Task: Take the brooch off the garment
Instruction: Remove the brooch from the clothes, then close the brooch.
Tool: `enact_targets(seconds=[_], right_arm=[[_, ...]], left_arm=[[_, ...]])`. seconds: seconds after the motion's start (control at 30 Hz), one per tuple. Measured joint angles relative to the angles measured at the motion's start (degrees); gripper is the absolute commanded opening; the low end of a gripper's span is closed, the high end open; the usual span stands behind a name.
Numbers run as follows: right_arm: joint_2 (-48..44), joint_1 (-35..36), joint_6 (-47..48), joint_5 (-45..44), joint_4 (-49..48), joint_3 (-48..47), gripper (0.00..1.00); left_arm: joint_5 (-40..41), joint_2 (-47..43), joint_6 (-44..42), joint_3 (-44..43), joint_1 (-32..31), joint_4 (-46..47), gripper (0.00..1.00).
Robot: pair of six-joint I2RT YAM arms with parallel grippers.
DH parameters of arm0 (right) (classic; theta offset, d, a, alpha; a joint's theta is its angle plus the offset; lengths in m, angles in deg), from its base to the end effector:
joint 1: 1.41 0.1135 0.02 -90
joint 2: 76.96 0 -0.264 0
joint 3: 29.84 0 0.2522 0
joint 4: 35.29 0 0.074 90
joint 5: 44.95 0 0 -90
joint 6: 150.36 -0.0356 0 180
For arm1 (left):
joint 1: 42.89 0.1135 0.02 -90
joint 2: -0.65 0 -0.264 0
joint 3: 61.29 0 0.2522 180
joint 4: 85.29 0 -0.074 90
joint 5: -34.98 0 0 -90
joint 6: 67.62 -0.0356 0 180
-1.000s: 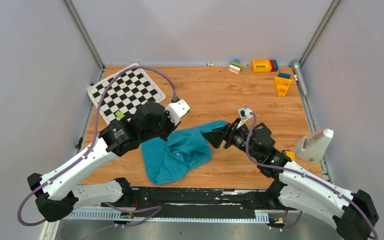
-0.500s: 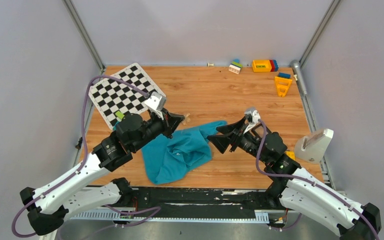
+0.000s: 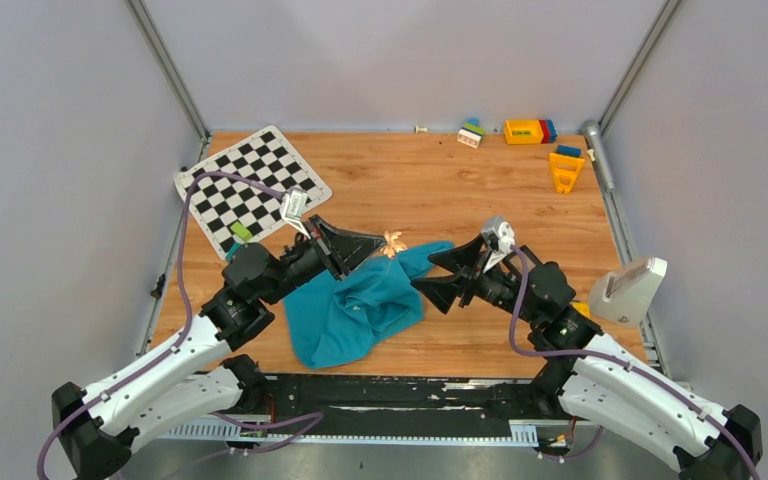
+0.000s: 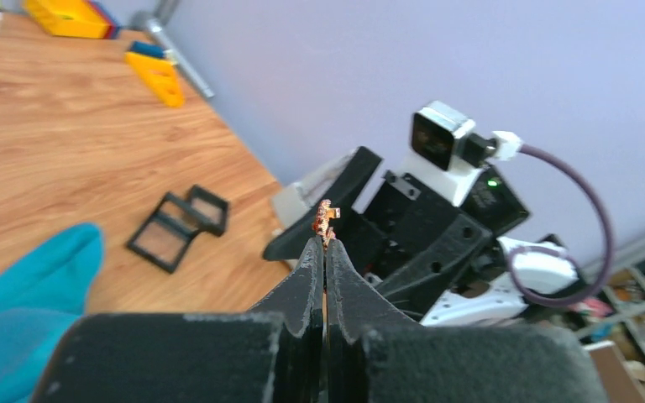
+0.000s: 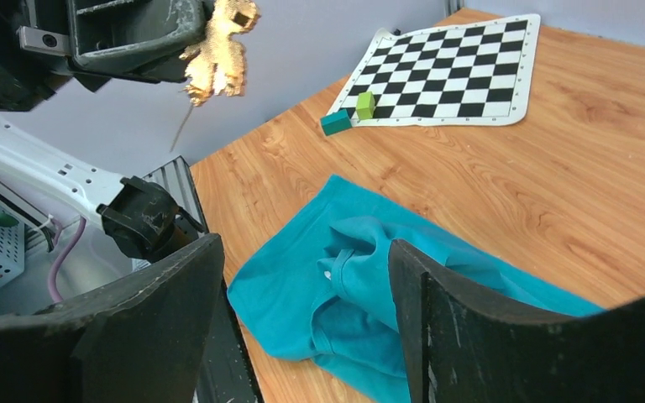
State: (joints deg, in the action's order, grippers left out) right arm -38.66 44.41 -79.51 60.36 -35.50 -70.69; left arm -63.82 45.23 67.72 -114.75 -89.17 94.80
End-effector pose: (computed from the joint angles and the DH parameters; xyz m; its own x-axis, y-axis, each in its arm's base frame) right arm 0.1138 0.1306 0.2936 -0.2555 0.1911 -0.9477 -0.8381 0.4450 0.3157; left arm 0.1267 -0.1403 0.3548 -0.5066 -0.4873 -0.7113 0.6521 0.3232 -0.6858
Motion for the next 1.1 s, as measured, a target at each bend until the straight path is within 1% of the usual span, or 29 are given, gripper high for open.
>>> enact_targets(seconds=[0.1,0.2,0.53,0.73,1.1], right_arm=[[1.1,0.0,1.4,1.0,-0.3,-1.1,0.73],[3.4,0.0,2.4,1.7,-0.4,-2.8,0.73],[6.0,0.0,3.5,5.4,-0.6,-5.8,0.72],[6.4,0.0,3.3,6.7,-1.6,-5.8,0.72],[9.0,0.0,1.2,6.2,-4.5,-5.8,0.72]], left_arm=[[-2.4,-0.2,4.2,3.9,0.0,8.6,0.00],[-3.4,0.1,7.5,7.1,0.0,13.0,0.00],[-4.3,1.0,14.6,8.8,0.2,18.2,0.00],[-4.5,2.8,16.4,9.6,0.2,20.4,0.00],[-4.7,5.4,18.1,10.3,0.2,23.6,0.00]])
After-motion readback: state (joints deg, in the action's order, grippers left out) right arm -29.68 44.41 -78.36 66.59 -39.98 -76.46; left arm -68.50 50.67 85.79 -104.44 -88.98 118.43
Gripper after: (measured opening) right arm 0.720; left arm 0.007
